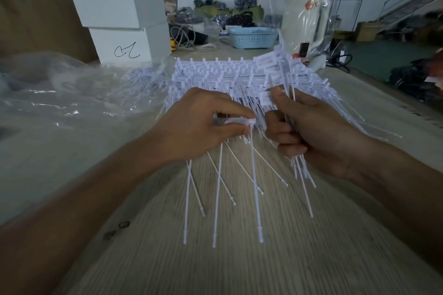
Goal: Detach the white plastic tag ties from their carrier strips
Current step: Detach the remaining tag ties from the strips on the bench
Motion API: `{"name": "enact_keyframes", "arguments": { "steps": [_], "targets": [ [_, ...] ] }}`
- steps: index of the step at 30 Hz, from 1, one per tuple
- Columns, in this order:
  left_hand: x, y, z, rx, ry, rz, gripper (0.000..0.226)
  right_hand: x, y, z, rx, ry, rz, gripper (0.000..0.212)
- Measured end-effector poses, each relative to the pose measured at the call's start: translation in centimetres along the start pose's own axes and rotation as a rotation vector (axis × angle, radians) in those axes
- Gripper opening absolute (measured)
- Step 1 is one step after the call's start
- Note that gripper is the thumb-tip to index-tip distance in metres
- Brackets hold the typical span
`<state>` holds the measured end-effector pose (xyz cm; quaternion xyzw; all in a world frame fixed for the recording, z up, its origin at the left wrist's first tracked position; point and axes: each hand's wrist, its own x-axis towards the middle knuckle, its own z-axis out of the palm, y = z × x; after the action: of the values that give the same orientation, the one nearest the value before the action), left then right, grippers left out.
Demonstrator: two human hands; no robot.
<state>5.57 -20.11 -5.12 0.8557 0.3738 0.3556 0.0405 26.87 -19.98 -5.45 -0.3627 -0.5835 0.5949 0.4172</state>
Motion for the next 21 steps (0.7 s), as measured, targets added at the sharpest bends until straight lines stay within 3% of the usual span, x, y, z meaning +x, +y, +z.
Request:
{"name": "enact_keyframes", "arguments": {
  "steps": [4, 7, 14, 21],
  "targets": [
    [0.0, 0.1, 0.1, 0.003, -0.007, -0.013, 0.022, 0.1, -0.1, -0.2, -0.076, -0.023, -0.035, 0.036],
    [0.0, 0.1, 0.0, 0.021, 0.001, -0.003, 0.023, 0.1, -0.2, -0.3, -0.046, -0.029, -0.026, 0.017],
    [0.2, 0.3, 0.0, -0.036, 0.047, -0.046, 0.024, 0.1, -0.3, -0.6, -0.001, 0.009, 0.049, 0.053],
    [0.2, 0.6, -0.3, -0.071, 0.092, -0.074, 0.030, -0.2, -0.1, 0.5, -0.148, 0.000, 0.082, 0.033]
  ]
}}
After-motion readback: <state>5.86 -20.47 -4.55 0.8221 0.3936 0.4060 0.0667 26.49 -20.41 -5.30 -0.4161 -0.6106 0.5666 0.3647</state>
